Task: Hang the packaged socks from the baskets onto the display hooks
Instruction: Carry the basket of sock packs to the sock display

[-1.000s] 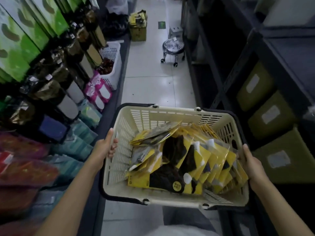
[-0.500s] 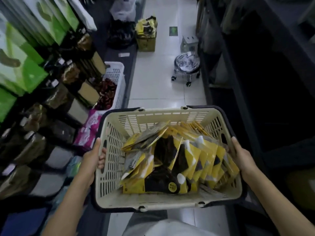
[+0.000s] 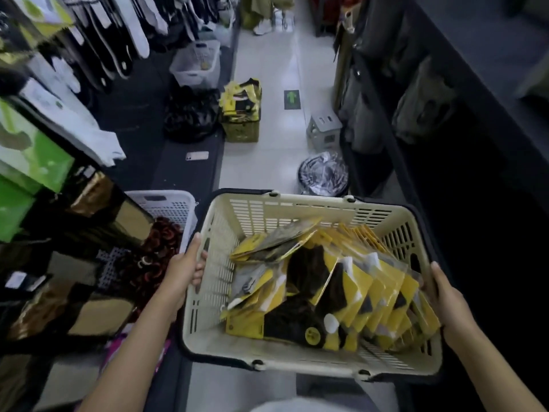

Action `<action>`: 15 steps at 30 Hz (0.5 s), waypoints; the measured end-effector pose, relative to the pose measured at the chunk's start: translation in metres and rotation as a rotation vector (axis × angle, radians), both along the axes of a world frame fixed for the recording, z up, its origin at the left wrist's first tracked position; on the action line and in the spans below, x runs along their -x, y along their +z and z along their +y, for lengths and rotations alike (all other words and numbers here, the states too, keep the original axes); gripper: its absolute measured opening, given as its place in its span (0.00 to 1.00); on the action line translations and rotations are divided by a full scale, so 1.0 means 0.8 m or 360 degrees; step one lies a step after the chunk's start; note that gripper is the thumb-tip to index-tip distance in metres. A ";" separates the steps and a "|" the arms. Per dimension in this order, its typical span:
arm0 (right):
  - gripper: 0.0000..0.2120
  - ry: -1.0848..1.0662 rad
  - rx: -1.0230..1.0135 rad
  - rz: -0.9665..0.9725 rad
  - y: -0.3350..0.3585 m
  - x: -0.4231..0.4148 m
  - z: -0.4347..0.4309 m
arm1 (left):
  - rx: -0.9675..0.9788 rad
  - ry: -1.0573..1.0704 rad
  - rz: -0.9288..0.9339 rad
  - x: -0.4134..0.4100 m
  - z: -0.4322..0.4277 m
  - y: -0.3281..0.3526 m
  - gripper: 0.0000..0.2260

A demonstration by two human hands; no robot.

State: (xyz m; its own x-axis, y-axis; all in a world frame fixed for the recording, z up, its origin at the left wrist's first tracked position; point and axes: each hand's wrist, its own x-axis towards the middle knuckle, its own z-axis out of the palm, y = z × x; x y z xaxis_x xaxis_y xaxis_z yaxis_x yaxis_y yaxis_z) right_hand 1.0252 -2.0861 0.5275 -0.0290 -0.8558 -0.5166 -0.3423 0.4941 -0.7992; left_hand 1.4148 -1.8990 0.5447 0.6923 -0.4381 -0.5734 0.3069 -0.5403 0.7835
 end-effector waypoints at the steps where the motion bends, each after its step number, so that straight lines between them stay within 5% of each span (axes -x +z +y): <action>1: 0.31 0.0008 0.0003 -0.0006 -0.003 -0.019 -0.040 | -0.0006 0.0031 0.0003 -0.014 -0.032 -0.007 0.22; 15: 0.21 0.0427 -0.0175 0.0033 0.013 -0.352 -0.478 | -0.0069 0.0508 0.0103 -0.244 -0.317 -0.035 0.23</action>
State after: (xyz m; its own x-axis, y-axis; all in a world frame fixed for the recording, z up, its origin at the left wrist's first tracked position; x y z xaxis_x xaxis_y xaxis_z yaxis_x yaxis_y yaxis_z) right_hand 1.3066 -2.4682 0.5383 0.1794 -0.7732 -0.6082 -0.4879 0.4669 -0.7375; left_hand 1.6103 -2.1525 0.5171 0.7523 -0.1791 -0.6341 0.5147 -0.4412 0.7352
